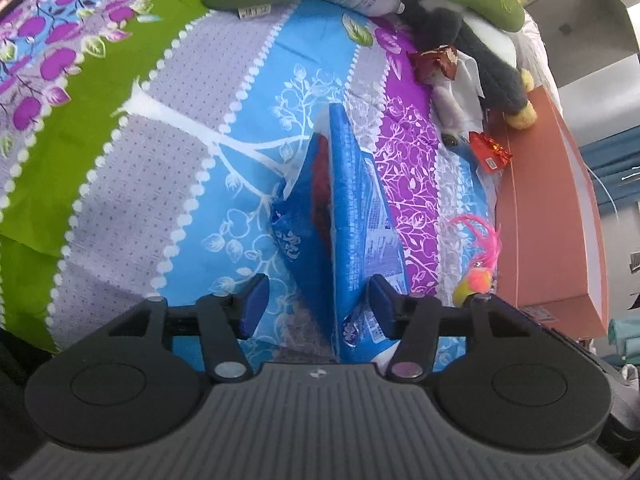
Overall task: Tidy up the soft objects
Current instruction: 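Lift the blue snack bag with the left tool while the right tool holds the pink toy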
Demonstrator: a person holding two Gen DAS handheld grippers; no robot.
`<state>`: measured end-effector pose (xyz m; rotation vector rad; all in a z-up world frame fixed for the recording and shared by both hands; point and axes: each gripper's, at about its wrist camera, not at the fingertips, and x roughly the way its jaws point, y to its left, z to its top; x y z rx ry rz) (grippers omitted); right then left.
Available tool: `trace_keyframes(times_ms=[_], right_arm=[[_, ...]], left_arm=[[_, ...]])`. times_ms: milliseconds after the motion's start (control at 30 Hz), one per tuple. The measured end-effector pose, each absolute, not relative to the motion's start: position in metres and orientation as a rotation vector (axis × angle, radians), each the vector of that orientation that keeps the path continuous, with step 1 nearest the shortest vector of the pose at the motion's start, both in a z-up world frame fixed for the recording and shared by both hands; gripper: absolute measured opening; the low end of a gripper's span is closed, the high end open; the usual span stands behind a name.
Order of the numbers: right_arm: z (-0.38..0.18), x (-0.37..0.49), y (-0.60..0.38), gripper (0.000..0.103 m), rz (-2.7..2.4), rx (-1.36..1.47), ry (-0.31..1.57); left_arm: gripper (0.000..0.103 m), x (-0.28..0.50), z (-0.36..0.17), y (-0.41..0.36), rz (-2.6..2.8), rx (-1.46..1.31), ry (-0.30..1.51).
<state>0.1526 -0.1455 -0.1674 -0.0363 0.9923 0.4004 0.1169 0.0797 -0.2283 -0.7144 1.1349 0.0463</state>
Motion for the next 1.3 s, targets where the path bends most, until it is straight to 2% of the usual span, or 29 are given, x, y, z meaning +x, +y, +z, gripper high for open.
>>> trace_keyframes(times_ms=[233, 433, 500, 600, 1267, 1300], right_arm=[[-0.179, 0.163, -0.142, 0.022, 0.410, -0.042, 1.023], [-0.188, 0.169, -0.140, 0.022, 0.419, -0.042, 1.045], [-0.190, 0.171, -0.141, 0.022, 0.421, -0.043, 1.052], [-0.191, 0.172, -0.142, 0.022, 0.422, -0.042, 1.056], [-0.127, 0.152, -0.157, 0.021, 0.421, -0.011, 0.901], [-0.124, 0.150, -0.157, 0.018, 0.421, -0.011, 0.892]], left_arm=[[0.059, 0.126, -0.236, 0.074, 0.015, -0.722, 1.141], [0.039, 0.134, -0.238, 0.070, -0.012, -0.713, 1.139], [0.028, 0.135, -0.239, 0.070, -0.016, -0.712, 1.137], [0.020, 0.136, -0.240, 0.069, -0.026, -0.717, 1.127], [0.018, 0.125, -0.163, 0.050, -0.087, -0.531, 0.986], [0.018, 0.123, -0.160, 0.049, -0.089, -0.522, 0.982]])
